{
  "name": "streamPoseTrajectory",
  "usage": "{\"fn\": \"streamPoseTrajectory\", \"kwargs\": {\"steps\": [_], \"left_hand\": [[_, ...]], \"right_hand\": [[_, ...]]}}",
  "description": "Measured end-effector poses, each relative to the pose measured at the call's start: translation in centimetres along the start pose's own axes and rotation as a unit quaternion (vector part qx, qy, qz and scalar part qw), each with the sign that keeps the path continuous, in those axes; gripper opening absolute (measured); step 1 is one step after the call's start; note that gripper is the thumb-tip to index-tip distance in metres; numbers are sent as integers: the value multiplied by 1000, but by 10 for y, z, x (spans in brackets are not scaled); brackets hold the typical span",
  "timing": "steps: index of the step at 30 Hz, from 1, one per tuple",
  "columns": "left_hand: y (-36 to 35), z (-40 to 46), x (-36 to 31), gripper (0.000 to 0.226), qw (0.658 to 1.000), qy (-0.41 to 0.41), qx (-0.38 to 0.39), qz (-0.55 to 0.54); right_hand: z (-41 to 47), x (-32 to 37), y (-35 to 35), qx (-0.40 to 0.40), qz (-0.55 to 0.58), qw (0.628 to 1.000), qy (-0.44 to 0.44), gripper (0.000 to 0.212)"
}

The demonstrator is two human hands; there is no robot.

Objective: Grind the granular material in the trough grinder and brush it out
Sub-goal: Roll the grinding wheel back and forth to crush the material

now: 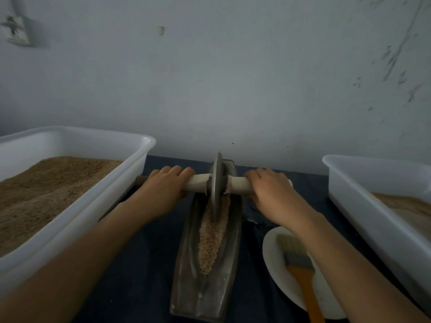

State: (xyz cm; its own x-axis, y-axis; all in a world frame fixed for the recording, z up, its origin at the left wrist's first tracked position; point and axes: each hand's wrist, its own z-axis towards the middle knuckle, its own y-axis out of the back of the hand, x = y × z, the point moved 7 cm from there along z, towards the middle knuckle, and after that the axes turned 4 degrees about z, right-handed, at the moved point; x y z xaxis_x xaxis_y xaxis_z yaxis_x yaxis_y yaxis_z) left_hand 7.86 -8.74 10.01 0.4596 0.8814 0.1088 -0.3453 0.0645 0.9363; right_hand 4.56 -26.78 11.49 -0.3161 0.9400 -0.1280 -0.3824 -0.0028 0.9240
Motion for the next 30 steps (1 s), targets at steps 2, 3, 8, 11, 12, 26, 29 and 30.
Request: {"fn": "streamPoseTrajectory", "kwargs": {"steps": [2,3,8,11,12,26,29,30], "left_hand": [[6,-3,-4,38,998,-19,67,-5],[9,-6,-7,34,993,-31,109,-21],[27,-34,-19,24,950,-67,289,-98],[36,-43,-23,24,936,-78,331,-93],[37,-44,-24,24,934,-81,336,-90],[0,1,-4,39,996,-6,-38,81],[1,2,-5,40,997,-10,-26,71],[2,1,-5,40,998,-16,4,65]], "right_hand": [[-5,1,1,77,38,996,-6,24],[-9,3,2,128,69,989,-9,23],[-33,22,17,295,109,949,21,32],[-41,27,25,322,114,939,33,26],[-43,27,26,331,120,936,33,23],[-2,-1,-4,-21,6,1000,-20,32],[-2,-1,-8,0,4,1000,-12,29],[-3,0,-6,27,10,1000,-6,27]]}}
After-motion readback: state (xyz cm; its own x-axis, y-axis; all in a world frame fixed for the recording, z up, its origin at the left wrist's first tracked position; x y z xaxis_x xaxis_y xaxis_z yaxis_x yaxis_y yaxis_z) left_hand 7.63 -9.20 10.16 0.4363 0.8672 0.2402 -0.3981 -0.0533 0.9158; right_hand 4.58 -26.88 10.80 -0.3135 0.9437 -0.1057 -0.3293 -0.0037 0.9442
